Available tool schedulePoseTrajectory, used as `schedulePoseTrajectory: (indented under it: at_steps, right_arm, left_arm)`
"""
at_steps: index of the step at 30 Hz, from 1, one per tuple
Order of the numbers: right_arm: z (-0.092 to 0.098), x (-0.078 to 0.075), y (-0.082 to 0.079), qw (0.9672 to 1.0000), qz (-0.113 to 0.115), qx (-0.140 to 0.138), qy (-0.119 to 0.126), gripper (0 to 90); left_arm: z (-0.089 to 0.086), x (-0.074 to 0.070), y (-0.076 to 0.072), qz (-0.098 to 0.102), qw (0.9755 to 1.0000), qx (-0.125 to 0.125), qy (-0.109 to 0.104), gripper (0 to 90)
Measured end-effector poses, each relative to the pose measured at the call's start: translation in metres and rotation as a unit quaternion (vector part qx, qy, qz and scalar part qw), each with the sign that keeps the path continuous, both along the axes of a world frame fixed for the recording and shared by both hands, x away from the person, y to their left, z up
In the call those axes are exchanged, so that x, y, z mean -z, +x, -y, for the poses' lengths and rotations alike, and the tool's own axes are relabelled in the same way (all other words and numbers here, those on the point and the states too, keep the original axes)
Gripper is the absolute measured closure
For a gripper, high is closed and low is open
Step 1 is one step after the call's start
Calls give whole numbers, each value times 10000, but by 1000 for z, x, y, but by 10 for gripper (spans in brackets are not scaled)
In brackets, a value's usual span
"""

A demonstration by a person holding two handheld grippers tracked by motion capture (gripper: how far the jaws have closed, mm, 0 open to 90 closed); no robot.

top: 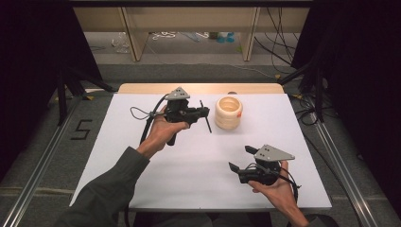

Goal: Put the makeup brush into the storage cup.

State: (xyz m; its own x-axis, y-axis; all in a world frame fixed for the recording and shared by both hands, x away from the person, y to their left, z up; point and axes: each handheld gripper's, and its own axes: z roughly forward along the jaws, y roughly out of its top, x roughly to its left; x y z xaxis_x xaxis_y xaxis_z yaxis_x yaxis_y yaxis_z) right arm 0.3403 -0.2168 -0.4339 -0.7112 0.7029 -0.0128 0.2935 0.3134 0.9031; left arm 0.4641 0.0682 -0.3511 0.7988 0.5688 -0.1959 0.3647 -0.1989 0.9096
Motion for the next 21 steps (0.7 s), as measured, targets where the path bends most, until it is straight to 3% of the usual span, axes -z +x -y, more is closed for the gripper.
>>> schedulePoseTrajectory:
  at_steps: [11, 21]
  right_arm:
    - [-1, 1, 1, 10000, -14, -45, 3, 177]
    - [-1, 1, 2, 10000, 12, -48, 5, 178]
  left_arm:
    - [6, -11, 24, 12, 9998, -207, 60, 847]
    - [16, -12, 40, 16, 9995, -302, 55, 847]
